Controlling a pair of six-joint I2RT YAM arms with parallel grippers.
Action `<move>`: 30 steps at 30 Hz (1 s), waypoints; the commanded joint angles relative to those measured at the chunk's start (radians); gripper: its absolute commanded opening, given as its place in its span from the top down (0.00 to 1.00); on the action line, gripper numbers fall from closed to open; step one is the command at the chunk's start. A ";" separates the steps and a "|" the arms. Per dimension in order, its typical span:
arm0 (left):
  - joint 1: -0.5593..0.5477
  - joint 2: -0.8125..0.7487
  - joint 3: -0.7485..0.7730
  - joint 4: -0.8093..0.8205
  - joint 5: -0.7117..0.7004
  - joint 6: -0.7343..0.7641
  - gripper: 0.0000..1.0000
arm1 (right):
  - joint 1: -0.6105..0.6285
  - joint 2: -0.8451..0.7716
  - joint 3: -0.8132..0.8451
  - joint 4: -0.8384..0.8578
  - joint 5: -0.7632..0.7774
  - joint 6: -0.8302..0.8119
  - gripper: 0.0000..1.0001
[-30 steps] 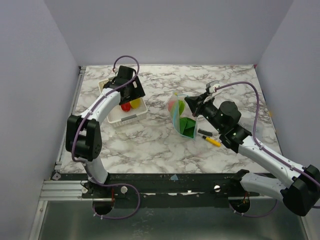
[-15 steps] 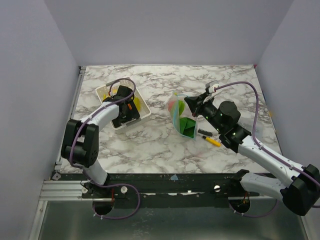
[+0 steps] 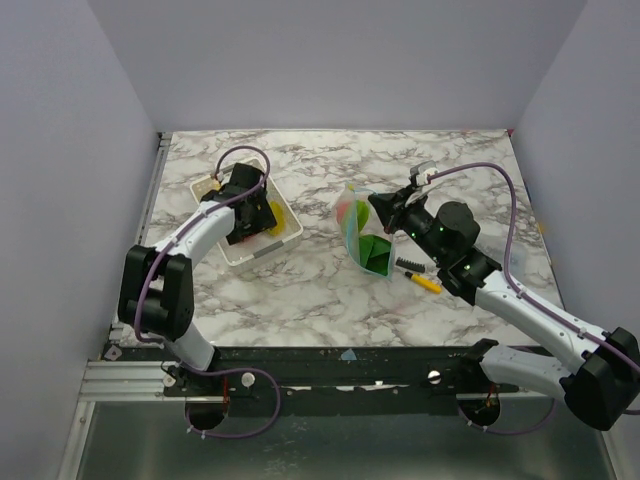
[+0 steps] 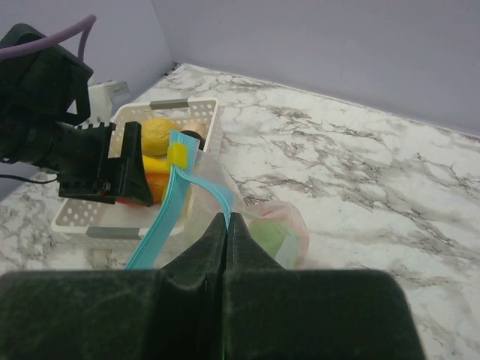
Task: Place the food in the zip-top bag and seal the zipper
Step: Move the bin to the center of the board, then adjust the fake fruit in the bin.
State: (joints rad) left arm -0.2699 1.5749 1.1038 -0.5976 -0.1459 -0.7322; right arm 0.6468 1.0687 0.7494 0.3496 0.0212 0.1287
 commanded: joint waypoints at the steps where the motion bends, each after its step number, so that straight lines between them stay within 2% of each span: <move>1: 0.007 0.112 0.119 -0.013 -0.101 0.099 0.23 | 0.003 0.007 0.012 0.046 0.000 -0.018 1.00; 5: 0.010 0.199 0.224 -0.082 -0.143 0.167 0.18 | 0.003 0.012 0.013 0.043 -0.002 -0.018 1.00; 13: 0.033 0.267 0.284 -0.139 -0.124 0.290 0.15 | 0.004 0.021 0.016 0.043 -0.004 -0.018 0.99; 15: 0.038 0.241 0.268 -0.130 -0.129 0.286 0.13 | 0.004 0.023 0.016 0.045 -0.004 -0.018 0.99; 23: 0.158 0.060 0.078 0.063 0.099 0.129 0.15 | 0.003 0.028 0.018 0.043 -0.009 -0.019 0.99; 26: 0.183 0.005 0.041 0.121 0.142 0.154 0.14 | 0.003 0.027 0.019 0.041 -0.008 -0.019 0.99; 30: 0.194 0.022 0.105 0.073 0.139 0.246 0.06 | 0.001 0.028 0.020 0.040 -0.010 -0.018 1.00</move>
State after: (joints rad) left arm -0.0799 1.6039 1.1553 -0.5526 -0.0639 -0.5583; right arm 0.6468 1.0885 0.7494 0.3515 0.0208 0.1219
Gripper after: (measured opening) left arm 0.891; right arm 0.007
